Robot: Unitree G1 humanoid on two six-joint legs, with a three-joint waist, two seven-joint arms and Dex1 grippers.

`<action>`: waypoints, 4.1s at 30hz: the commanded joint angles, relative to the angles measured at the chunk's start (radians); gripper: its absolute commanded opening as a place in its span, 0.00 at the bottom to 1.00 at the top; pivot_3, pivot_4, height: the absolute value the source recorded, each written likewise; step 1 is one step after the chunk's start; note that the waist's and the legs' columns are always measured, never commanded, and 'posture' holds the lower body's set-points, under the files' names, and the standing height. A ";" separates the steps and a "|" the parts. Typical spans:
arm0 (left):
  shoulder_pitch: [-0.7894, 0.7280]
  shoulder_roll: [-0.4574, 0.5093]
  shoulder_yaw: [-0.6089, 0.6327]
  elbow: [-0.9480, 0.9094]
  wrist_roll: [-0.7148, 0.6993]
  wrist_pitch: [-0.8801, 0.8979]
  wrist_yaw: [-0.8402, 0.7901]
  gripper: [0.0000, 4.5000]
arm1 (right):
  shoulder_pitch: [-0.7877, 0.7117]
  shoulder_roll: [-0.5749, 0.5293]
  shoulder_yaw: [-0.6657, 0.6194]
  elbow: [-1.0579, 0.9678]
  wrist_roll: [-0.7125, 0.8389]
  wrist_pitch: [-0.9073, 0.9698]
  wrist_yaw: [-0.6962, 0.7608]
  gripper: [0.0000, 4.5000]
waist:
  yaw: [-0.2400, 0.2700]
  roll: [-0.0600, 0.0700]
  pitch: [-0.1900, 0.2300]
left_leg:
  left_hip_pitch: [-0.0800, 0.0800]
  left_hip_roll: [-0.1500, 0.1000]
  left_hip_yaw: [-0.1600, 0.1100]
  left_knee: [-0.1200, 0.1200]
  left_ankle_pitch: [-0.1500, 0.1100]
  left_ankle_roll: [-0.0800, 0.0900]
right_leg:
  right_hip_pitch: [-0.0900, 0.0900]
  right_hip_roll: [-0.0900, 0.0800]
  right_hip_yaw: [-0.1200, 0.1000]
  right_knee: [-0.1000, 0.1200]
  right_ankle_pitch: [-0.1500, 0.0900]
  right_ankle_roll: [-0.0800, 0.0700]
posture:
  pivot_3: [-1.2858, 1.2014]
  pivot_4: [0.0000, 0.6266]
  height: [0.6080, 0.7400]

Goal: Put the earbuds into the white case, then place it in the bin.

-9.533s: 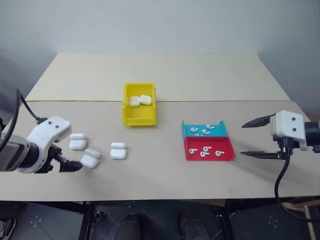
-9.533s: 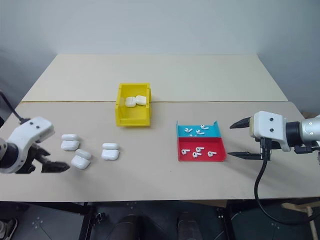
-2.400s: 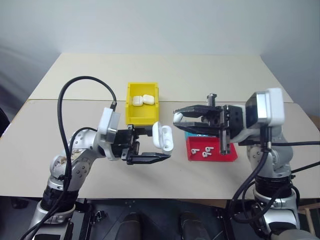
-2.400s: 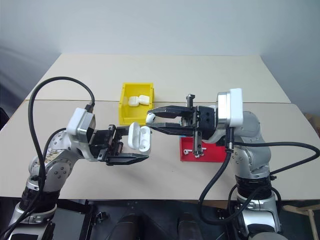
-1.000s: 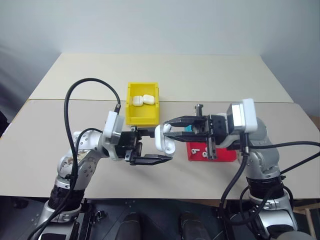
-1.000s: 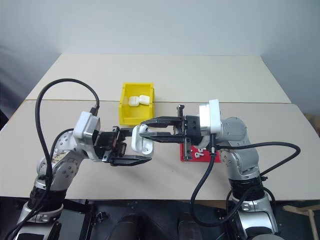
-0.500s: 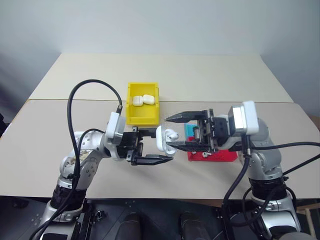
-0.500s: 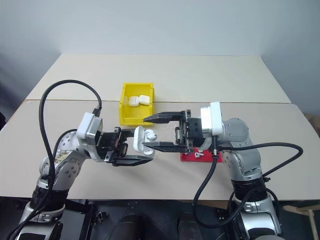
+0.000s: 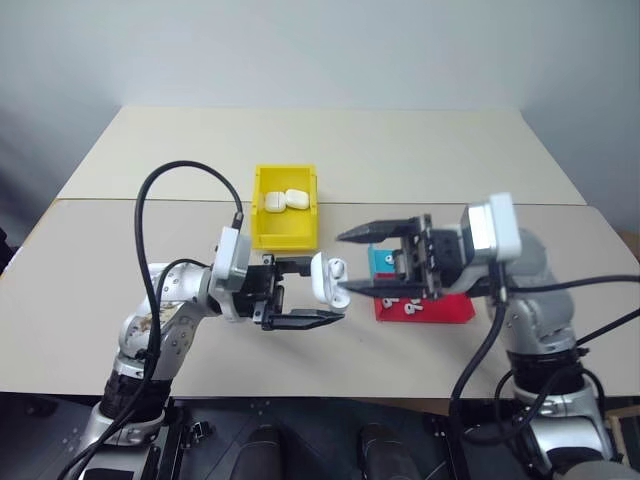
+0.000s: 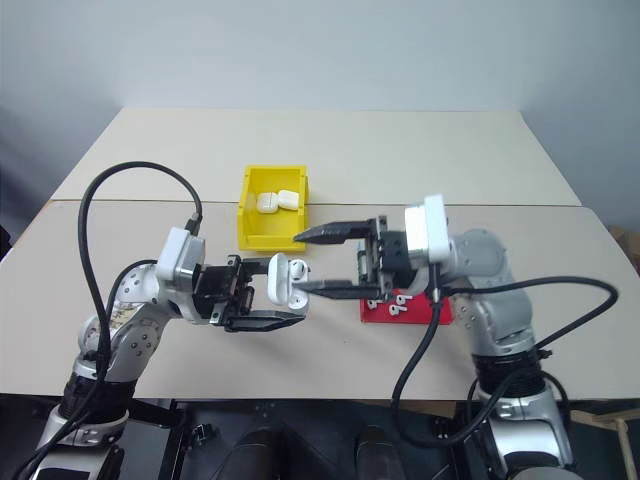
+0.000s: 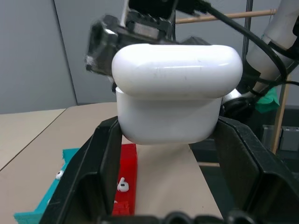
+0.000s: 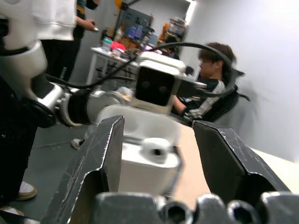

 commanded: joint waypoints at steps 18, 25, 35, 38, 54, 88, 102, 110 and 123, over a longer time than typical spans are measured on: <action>0.289 0.044 0.041 -0.185 0.047 -0.107 0.125 0.60 | -0.626 -0.133 0.526 0.980 -0.825 -0.216 0.159 0.62 | -0.007 0.000 0.000 | -0.002 0.001 0.002 -0.002 0.000 0.000 | -0.003 0.000 0.000 -0.001 0.000 -0.001 | 0.52 0.24 1.00; 0.314 0.049 0.043 -0.206 0.047 -0.107 0.158 0.60 | -0.702 -0.029 0.530 1.177 -0.915 -0.385 0.137 0.62 | -0.013 0.001 0.001 | -0.001 0.001 0.002 -0.002 0.000 0.000 | -0.004 0.000 0.000 0.000 0.000 -0.001 | 0.52 0.24 1.00; 0.324 0.052 0.035 -0.230 0.046 -0.100 0.190 0.60 | -0.743 0.051 0.557 1.351 -1.046 -0.559 0.089 0.62 | -0.024 0.001 0.001 | -0.001 0.001 0.002 -0.002 0.000 0.000 | -0.003 0.000 0.000 0.000 0.000 -0.001 | 0.52 0.24 1.00; 0.330 0.050 0.031 -0.236 0.048 -0.103 0.198 0.60 | -0.746 0.065 0.550 1.378 -1.062 -0.577 0.070 0.62 | -0.025 0.001 0.001 | -0.001 0.001 0.002 -0.002 0.000 0.000 | -0.003 0.000 0.000 0.000 0.000 -0.001 | 0.52 0.24 1.00; 0.333 0.053 0.024 -0.235 0.058 -0.109 0.213 0.60 | -0.765 0.097 0.553 1.459 -1.135 -0.627 -0.025 0.62 | -0.027 0.002 0.001 | -0.001 0.001 0.002 -0.002 0.000 0.000 | -0.003 0.000 0.000 0.001 0.000 -0.001 | 0.52 0.24 1.00; 0.320 0.057 0.015 -0.235 0.076 -0.100 0.225 0.60 | -0.764 0.106 0.539 1.470 -1.151 -0.688 -0.030 0.49 | -0.027 0.002 0.001 | -0.001 0.001 0.002 -0.002 0.000 0.000 | -0.003 0.000 0.000 0.001 0.000 -0.001 | 0.52 0.24 1.00; 0.319 0.056 0.009 -0.231 0.077 -0.109 0.232 0.60 | -0.763 0.103 0.544 1.474 -1.160 -0.692 -0.037 0.38 | -0.027 0.002 0.001 | -0.001 0.001 0.002 -0.002 0.000 0.000 | -0.003 0.000 0.000 0.001 0.000 -0.001 | 0.52 0.24 1.00; 0.321 0.057 0.011 -0.230 0.079 -0.113 0.233 0.60 | -0.764 0.106 0.542 1.476 -1.166 -0.687 -0.038 0.14 | -0.027 0.002 0.001 | -0.001 0.001 0.002 -0.002 0.000 0.000 | -0.003 0.000 0.000 0.001 0.000 -0.001 | 0.52 0.24 1.00; 0.266 0.040 0.021 -0.211 0.056 -0.111 0.234 0.60 | -0.805 0.058 0.387 1.430 -1.021 -0.520 0.055 0.14 | -0.026 0.003 0.002 | -0.001 0.001 0.002 -0.002 0.000 0.000 | -0.003 0.000 0.000 0.001 0.000 -0.001 | 0.52 0.24 1.00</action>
